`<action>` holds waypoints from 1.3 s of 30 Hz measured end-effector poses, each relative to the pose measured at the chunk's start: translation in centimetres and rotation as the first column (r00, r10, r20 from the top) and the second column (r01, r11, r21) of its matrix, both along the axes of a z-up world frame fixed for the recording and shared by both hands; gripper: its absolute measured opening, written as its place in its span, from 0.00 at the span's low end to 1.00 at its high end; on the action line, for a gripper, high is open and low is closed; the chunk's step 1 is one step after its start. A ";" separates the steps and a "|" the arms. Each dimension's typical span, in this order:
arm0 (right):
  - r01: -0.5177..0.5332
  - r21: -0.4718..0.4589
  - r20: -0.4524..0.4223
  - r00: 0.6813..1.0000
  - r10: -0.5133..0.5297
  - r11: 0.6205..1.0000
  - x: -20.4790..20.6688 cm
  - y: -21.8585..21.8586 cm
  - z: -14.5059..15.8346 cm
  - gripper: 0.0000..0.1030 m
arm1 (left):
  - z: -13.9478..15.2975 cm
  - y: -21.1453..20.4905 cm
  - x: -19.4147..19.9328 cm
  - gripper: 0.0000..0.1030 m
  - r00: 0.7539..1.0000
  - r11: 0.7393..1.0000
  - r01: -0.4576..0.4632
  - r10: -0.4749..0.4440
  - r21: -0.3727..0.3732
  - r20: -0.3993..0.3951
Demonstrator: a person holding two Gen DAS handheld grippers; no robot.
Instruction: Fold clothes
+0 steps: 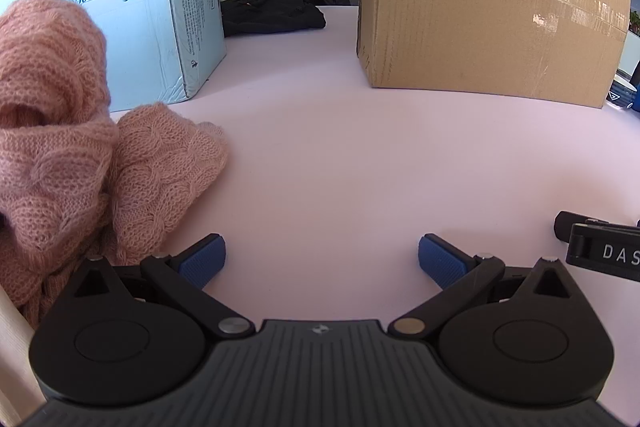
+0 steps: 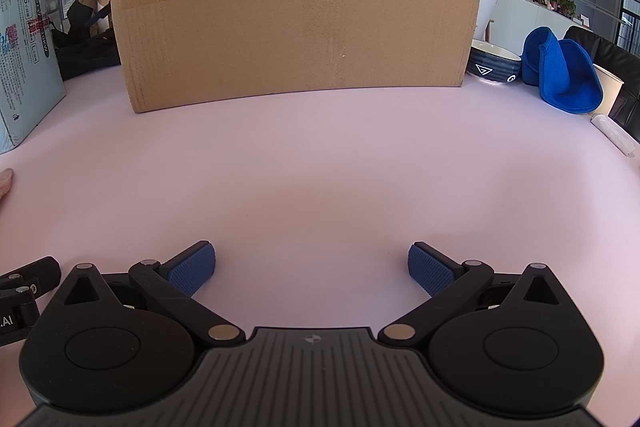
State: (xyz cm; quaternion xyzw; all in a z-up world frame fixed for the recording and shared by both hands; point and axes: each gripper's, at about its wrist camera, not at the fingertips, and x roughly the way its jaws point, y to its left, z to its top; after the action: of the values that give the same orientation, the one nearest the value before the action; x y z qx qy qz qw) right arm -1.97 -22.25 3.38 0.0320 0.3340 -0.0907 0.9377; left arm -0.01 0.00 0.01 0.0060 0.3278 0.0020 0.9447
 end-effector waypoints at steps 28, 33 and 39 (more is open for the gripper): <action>-0.029 0.020 0.005 1.000 0.029 0.999 0.3 0.8 0.5 1.00 | 0.5 -0.5 -0.4 0.99 1.000 0.999 0.003 -0.004 0.048 0.013; -0.095 0.093 0.123 0.989 0.083 0.991 -1.5 -0.1 1.6 1.00 | 0.9 -0.7 -1.0 0.92 0.998 0.998 -0.004 0.000 0.067 0.059; -0.235 0.106 0.309 0.931 0.192 0.966 -4.4 -0.4 3.8 1.00 | 2.2 -1.9 -3.1 0.82 0.982 0.984 0.009 -0.042 0.176 0.186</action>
State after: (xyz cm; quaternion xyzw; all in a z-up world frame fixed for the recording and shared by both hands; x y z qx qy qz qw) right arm -6.33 -22.64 7.22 0.0747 0.1966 0.0415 0.9768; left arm -3.08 -1.92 2.24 0.0929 0.2349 0.0190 0.9674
